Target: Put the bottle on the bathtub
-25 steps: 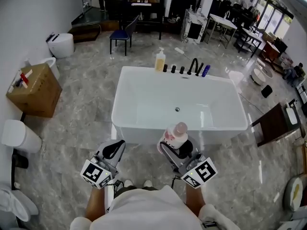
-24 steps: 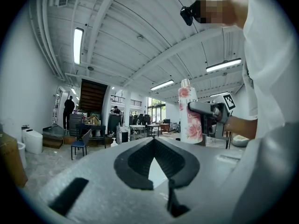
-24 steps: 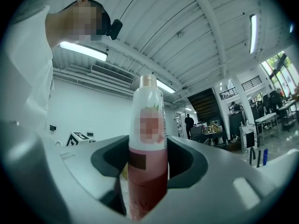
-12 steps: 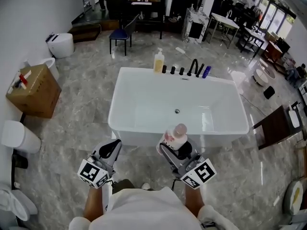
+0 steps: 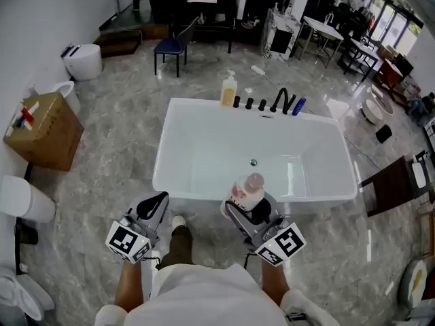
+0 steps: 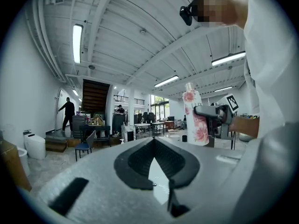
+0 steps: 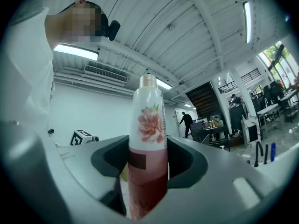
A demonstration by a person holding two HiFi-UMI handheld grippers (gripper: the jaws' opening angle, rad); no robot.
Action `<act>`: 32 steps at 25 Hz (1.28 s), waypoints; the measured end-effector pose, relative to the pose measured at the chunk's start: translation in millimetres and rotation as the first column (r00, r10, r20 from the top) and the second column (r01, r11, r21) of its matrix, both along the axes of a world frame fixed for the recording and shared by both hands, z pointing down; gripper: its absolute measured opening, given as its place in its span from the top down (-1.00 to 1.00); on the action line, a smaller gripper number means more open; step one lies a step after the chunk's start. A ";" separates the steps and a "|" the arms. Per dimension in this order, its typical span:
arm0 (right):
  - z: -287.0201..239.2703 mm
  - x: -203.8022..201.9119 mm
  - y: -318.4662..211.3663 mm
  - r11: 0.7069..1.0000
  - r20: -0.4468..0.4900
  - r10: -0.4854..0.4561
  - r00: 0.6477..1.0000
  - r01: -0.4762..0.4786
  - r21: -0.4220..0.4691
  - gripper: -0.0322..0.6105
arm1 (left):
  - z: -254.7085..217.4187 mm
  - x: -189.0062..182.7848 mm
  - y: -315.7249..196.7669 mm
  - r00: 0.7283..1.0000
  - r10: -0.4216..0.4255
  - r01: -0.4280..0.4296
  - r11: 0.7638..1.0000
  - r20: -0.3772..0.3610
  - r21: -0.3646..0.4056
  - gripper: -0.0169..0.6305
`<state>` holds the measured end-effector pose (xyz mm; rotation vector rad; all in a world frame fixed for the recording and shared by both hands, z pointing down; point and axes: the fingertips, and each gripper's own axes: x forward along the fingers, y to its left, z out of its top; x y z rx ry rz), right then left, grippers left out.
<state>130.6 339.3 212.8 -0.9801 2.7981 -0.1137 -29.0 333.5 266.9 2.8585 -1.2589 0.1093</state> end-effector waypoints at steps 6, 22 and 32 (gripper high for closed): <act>11.7 -44.8 -101.0 0.999 -0.028 0.030 0.999 -0.030 -0.021 0.15 | 16.7 -37.8 -102.2 0.999 0.039 -0.040 0.999 -0.030 -0.030 0.94; 2.4 -131.7 -290.2 0.998 -0.039 0.057 0.998 -0.059 -0.037 0.15 | 10.5 -120.4 -298.8 0.995 0.085 -0.088 0.995 -0.059 -0.053 0.94; -6.5 -121.1 -323.5 1.000 -0.042 -0.020 0.999 0.019 -0.011 0.15 | 1.6 -98.8 -325.0 0.998 0.034 -0.035 0.999 -0.058 -0.028 0.94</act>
